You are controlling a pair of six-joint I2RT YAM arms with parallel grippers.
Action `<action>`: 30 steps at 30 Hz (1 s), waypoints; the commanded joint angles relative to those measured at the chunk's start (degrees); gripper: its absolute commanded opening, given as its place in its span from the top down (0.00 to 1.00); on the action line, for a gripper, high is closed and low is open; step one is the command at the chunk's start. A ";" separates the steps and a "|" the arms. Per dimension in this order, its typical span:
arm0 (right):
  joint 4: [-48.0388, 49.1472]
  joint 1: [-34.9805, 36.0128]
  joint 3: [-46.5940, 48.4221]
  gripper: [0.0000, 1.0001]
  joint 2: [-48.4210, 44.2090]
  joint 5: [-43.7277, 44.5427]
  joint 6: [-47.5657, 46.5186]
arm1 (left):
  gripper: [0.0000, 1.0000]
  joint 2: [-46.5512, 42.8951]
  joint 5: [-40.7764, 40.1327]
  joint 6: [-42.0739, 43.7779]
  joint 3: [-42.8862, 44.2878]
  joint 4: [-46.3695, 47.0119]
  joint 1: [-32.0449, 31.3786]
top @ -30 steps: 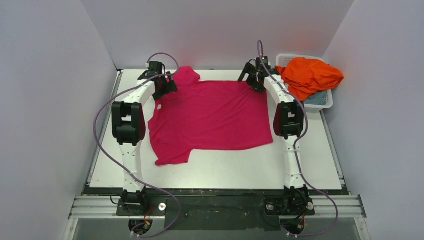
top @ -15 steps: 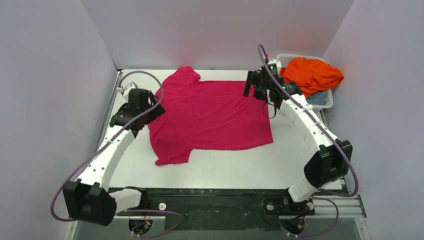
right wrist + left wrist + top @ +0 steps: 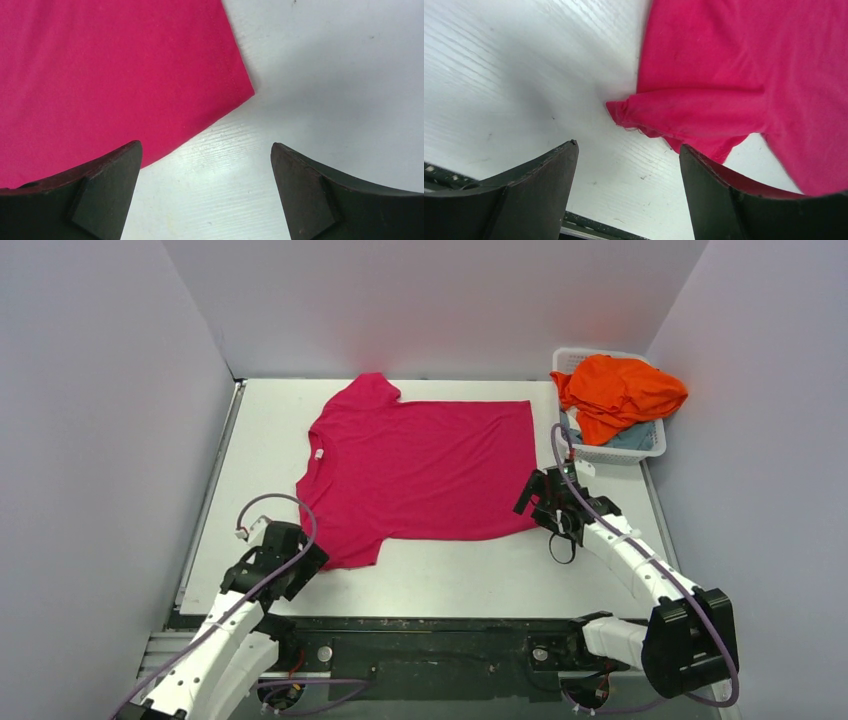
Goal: Fold and stack the t-shirts
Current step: Flatten out the tshirt
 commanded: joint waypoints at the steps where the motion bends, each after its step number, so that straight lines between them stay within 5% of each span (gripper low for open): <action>1: 9.03 -3.76 -6.69 0.05 -3.37 -6.30 5.70 | 0.20 1.91 5.55 -4.78 -6.15 12.59 0.23; 5: 10.42 -5.36 -8.97 0.06 -4.89 -7.31 6.63 | 0.48 8.24 6.80 -4.56 -7.65 16.55 1.34; 18: 9.54 -5.39 -9.24 0.07 -3.64 -6.92 6.08 | 0.56 7.20 5.33 -2.55 -10.57 21.34 1.99; 21: 9.52 -5.39 -8.84 0.07 -2.74 -7.14 5.87 | 0.69 7.59 5.29 -1.94 -10.57 22.84 2.05; 24: 9.30 -5.39 -8.55 0.08 -2.08 -6.93 6.05 | 0.99 9.01 4.49 -1.04 -9.23 22.34 2.25; 30: 7.53 -5.48 -8.58 0.15 -0.13 -3.94 8.79 | 1.00 7.71 5.06 1.44 -4.52 12.71 2.20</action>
